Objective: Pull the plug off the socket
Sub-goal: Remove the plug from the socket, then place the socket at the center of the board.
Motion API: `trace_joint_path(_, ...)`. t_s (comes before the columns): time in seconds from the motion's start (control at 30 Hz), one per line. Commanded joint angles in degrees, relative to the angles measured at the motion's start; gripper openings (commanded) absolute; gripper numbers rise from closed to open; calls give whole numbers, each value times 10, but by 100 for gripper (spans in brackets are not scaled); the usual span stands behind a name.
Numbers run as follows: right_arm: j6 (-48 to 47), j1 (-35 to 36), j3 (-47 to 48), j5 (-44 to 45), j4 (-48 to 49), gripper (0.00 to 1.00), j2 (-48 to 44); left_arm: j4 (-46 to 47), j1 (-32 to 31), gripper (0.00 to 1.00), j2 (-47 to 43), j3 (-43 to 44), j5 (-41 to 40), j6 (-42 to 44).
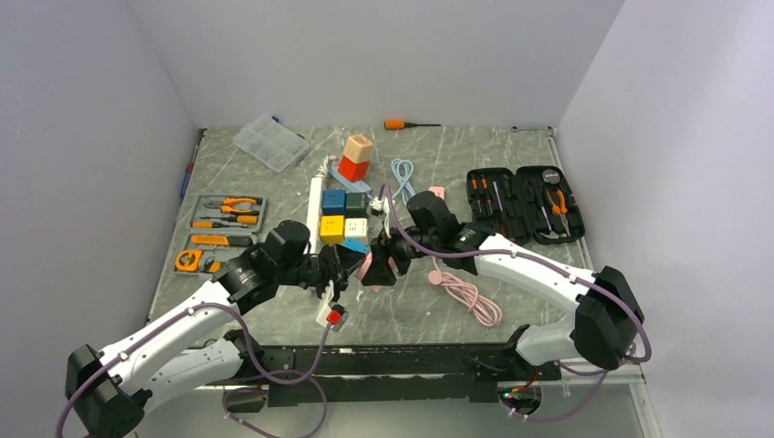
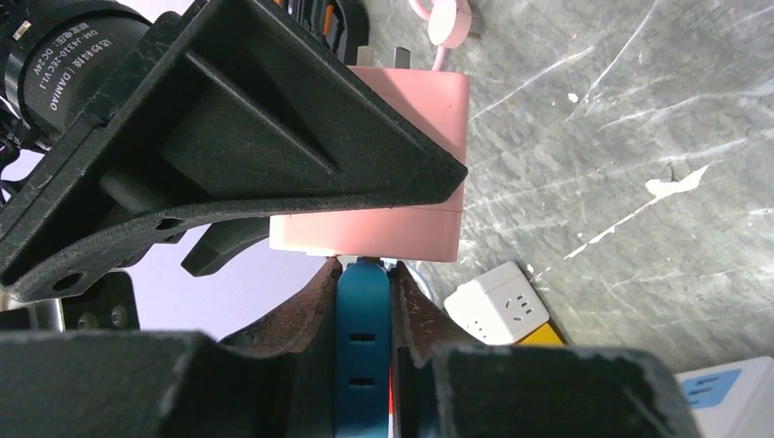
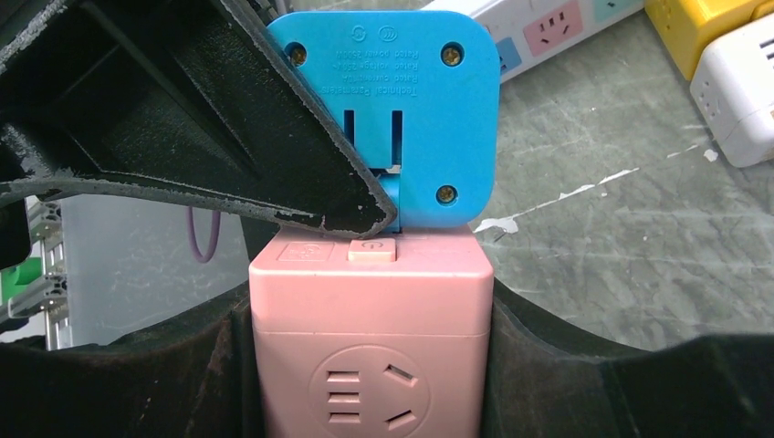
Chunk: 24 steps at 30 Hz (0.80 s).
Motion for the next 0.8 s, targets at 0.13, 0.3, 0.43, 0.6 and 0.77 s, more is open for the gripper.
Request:
trace_joint_path(0.13,28,-3,-61,-15,38,0,-76,112,-3,0,-2,-14,-58,7)
trace_joint_path(0.3,39,-7,-92,-8,29,0,-114,133,-1,0,-8,-31,-79,21)
trace_joint_path(0.43,46,-8,-111,-4,20,0,-137,145,-1,0,-3,-37,-103,27)
trace_joint_path(0.6,49,-8,-130,4,3,0,-159,143,-1,0,6,-29,-125,23)
trace_joint_path(0.77,59,-10,-140,132,-35,0,-169,131,-1,0,6,-32,-127,26)
